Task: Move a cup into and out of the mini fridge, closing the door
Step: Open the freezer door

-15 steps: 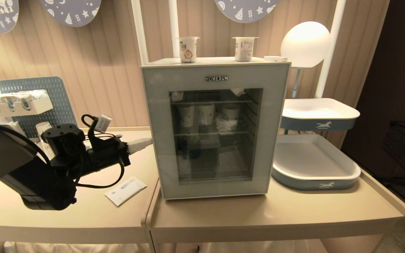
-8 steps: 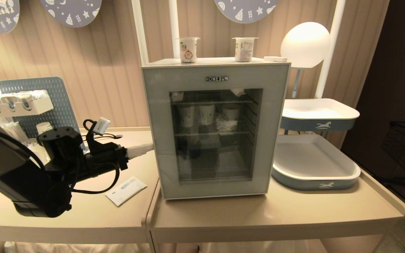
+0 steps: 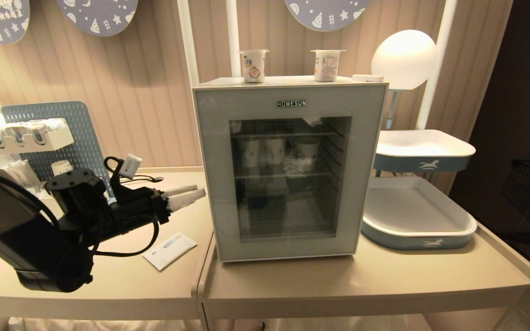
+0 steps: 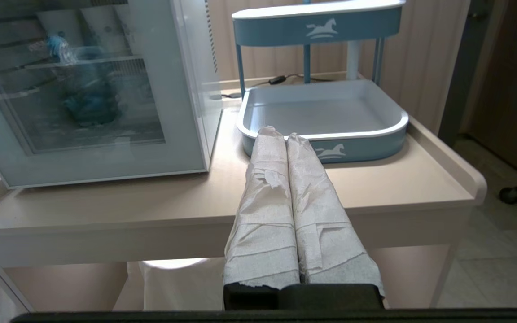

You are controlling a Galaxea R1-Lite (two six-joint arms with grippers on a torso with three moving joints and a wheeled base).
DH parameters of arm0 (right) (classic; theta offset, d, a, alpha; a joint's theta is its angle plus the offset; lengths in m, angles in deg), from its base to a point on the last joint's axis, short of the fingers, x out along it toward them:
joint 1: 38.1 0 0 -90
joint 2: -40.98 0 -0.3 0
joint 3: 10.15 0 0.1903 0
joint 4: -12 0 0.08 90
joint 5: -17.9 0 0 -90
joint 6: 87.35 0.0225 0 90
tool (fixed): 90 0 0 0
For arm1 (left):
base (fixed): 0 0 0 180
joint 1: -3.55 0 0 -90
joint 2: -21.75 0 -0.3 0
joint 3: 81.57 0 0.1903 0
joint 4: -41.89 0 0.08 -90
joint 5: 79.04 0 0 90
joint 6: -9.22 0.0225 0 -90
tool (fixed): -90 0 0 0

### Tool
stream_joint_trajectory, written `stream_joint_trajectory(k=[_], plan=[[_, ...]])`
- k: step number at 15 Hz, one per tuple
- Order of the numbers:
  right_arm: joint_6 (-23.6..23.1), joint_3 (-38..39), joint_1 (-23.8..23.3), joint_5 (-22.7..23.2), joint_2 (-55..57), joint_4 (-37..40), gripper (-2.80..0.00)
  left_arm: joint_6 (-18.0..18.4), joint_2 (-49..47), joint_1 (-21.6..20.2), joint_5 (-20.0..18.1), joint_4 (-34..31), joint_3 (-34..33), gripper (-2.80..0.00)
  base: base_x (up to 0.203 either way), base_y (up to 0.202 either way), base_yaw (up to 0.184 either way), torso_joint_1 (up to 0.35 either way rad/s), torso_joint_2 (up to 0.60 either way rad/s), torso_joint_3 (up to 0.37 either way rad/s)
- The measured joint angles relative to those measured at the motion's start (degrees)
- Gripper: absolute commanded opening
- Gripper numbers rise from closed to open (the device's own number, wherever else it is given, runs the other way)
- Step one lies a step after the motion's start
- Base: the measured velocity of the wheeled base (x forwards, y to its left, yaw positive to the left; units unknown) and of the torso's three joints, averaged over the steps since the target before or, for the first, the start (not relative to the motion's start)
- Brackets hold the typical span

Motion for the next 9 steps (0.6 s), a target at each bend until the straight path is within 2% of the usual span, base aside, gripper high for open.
stream_joint_trajectory(k=[9], plan=[[0.0,0.0,0.1,0.0,0.0,0.0,-2.8,-0.2,-4.5,1.8,0.3,0.3,5.2,0.0,0.0,0.0,0.0,0.0,0.0,0.0]])
